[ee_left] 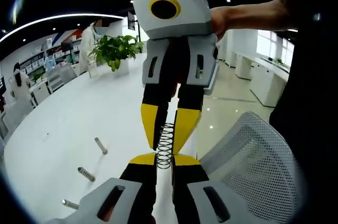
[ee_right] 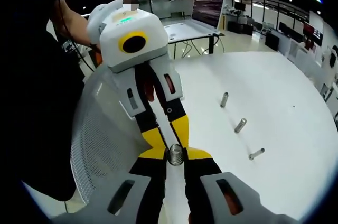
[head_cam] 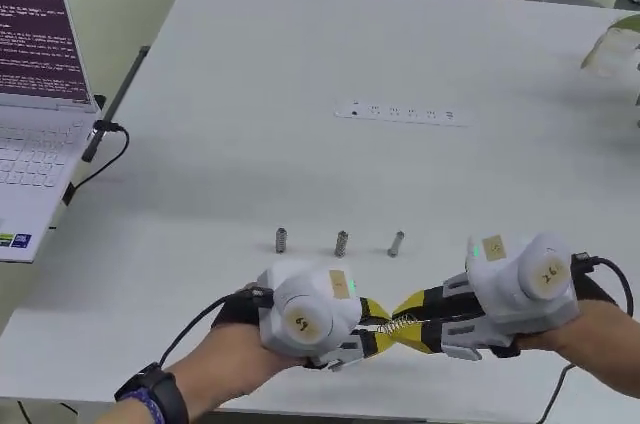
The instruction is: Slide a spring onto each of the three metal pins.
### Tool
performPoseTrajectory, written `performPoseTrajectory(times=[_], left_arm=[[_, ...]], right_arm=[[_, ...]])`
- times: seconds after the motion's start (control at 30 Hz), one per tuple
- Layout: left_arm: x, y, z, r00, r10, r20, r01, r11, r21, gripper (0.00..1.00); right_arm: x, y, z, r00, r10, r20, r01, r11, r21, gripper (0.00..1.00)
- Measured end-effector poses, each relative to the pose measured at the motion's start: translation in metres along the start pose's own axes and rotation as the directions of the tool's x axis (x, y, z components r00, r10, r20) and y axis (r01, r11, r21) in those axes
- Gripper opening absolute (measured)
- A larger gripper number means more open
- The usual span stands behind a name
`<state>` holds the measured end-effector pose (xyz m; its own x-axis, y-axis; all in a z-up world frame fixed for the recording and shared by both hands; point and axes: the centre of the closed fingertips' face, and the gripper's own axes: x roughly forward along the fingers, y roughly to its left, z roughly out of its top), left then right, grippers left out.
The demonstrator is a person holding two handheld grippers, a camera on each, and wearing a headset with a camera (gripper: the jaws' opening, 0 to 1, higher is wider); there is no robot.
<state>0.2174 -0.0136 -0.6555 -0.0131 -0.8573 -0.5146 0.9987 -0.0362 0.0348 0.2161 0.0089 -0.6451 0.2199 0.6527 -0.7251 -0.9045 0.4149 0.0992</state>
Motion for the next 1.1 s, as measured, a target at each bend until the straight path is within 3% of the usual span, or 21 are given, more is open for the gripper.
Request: performPoseTrajectory(times=[0.17,0.27,0.43,0.87,1.1], left_arm=[[0.0023,-0.0009,0.0047,0.9999,-0.011,0.008,0.011,1.000,0.009,0.02],[0.0034,-0.0029,0.0060,0.9997,-0.022,0.006,0.022,1.000,0.020,0.02],[0.0042,-0.0033,0.0062,0.9996,-0.027,0.003,0.027,0.999,0.024,0.02],[0.0016,-0.0026,0.0059,0.9996,-0.029,0.001,0.029,0.999,0.024,0.02],[0.0055,-0.0100,0.0051,0.9990,-0.044,0.004,0.044,0.999,0.023,0.02]], right_arm=[[-0.0044,0.0002,-0.0014,0.9985,0.008,-0.053,-0.012,0.998,-0.063,0.09],[-0.0057,0.0023,-0.0047,0.9941,0.020,-0.106,-0.032,0.993,-0.114,0.09],[-0.0055,0.0036,-0.0053,0.9886,0.026,-0.148,-0.050,0.985,-0.164,0.10],[-0.0047,0.0036,-0.0035,0.9860,0.017,-0.166,-0.053,0.976,-0.213,0.09],[-0.0051,0.0077,-0.0099,0.9838,0.025,-0.178,-0.063,0.975,-0.214,0.08]])
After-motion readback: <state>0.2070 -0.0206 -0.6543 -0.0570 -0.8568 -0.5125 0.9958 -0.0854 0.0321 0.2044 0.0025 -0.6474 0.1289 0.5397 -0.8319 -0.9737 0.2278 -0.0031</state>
